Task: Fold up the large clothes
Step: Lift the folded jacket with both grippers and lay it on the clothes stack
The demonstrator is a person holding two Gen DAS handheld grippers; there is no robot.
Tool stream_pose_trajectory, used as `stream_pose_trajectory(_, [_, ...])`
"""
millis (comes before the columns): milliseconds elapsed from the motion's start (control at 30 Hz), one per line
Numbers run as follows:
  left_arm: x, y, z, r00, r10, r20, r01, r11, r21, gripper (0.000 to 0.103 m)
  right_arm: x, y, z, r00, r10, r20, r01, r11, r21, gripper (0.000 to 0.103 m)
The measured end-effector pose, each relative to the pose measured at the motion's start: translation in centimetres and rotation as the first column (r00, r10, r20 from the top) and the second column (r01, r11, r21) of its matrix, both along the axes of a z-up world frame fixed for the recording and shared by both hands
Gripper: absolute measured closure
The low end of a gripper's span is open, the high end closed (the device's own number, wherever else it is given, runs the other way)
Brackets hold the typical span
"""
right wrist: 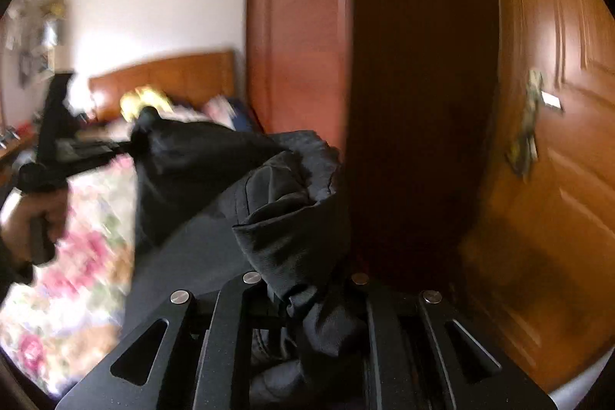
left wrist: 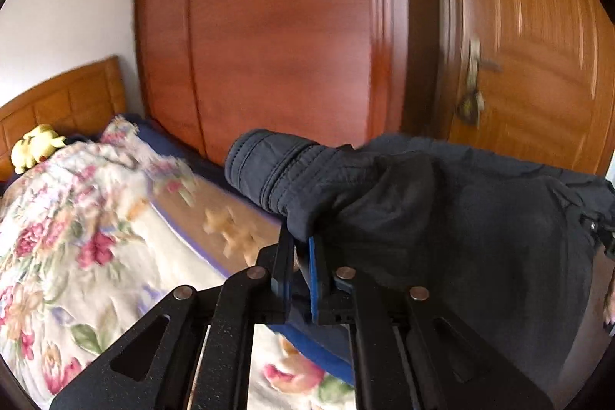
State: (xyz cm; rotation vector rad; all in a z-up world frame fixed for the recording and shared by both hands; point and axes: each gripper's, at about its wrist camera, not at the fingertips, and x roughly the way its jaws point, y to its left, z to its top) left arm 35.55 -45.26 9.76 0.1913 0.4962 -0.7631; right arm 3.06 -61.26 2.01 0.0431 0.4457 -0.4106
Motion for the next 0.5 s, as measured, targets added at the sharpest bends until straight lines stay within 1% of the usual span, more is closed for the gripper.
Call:
stream_pose_trajectory(67, [-0.4,-0.1,-1.7,0.999,0.02,0.029,-0.021,1.0,0.021,0.096,0.6,-0.7,-2.2,0.997,-0.044,-0.06,0.045,0.999,0.015,0.087])
stream_pose_trajectory(133, [-0.9,0.4,-2.4,0.999,0.005,0.035,-0.006,1.0,0.029,0.096,1.1,-1.5,-3.7,0.991,-0.093,-0.091,0.094,0.996,0.002,0.086])
stream_pose_trajectory(167, [-1.2,0.6,-2.7,1.0,-0.004,0.028,0.003,0.999,0.039,0.095,1.1,-1.7,-3.9,0.991,-0.101,-0.091,0.102,0.995,0.01,0.08])
stream_pose_trajectory(200, [-1.4,0.6,-2.8,1.0,-0.01,0.023,0.009,0.999,0.045,0.095,1.0,-2.1,-4.1,0.991,-0.101,-0.083,0.105,0.994,0.036,0.077])
stream_pose_trajectory(233, [-1.9,1.5,-3.0,1.0,-0.019,0.022,0.018,0.999,0.047,0.094,0.8,-2.2,-4.2,0.991,-0.104,-0.082,0.109,0.992,0.061,0.074])
stream_pose_trajectory(267, [-2.3,1.8,-3.0,0.999,-0.024,0.023,0.023,0.998,0.051,0.089,0.5,-2.4,-3.9,0.991,-0.108,-0.085,0.114,0.99,0.077,0.072])
stream_pose_trajectory(300, [-3.0,3.0,-3.1,0.999,-0.033,0.028,0.031,0.998,0.051,0.087,0.3,-2.4,-3.7,0.991,-0.103,-0.09,0.11,0.99,0.085,0.071])
stream_pose_trajectory(333, [-3.4,3.4,-3.5,0.999,-0.037,0.032,0.036,0.998,0.049,0.08,0.1,-3.5,-3.2,0.991,-0.098,-0.094,0.106,0.991,0.087,0.067])
stream_pose_trajectory(367, [-3.9,4.3,-3.6,0.999,-0.04,0.033,0.039,0.998,0.041,0.073,-0.1,-3.3,-2.7,0.99,-0.105,-0.09,0.112,0.99,0.079,0.056])
stream_pose_trajectory(400, [-4.3,5.2,-3.7,0.999,-0.046,0.03,0.045,0.999,0.031,0.069,0.1,-3.4,-2.2,0.989,-0.127,-0.078,0.132,0.989,0.066,0.055])
stream_pose_trajectory(433, [-4.9,5.9,-3.9,0.998,-0.051,0.024,0.05,0.999,0.02,0.066,0.5,-3.9,-2.5,0.988,-0.137,-0.071,0.142,0.988,0.064,0.052])
stream_pose_trajectory(500, [-5.9,7.3,-4.5,0.998,-0.06,0.011,0.06,0.998,0.021,0.066,0.5,-3.7,-2.0,0.985,-0.161,-0.06,0.164,0.985,0.051,0.044])
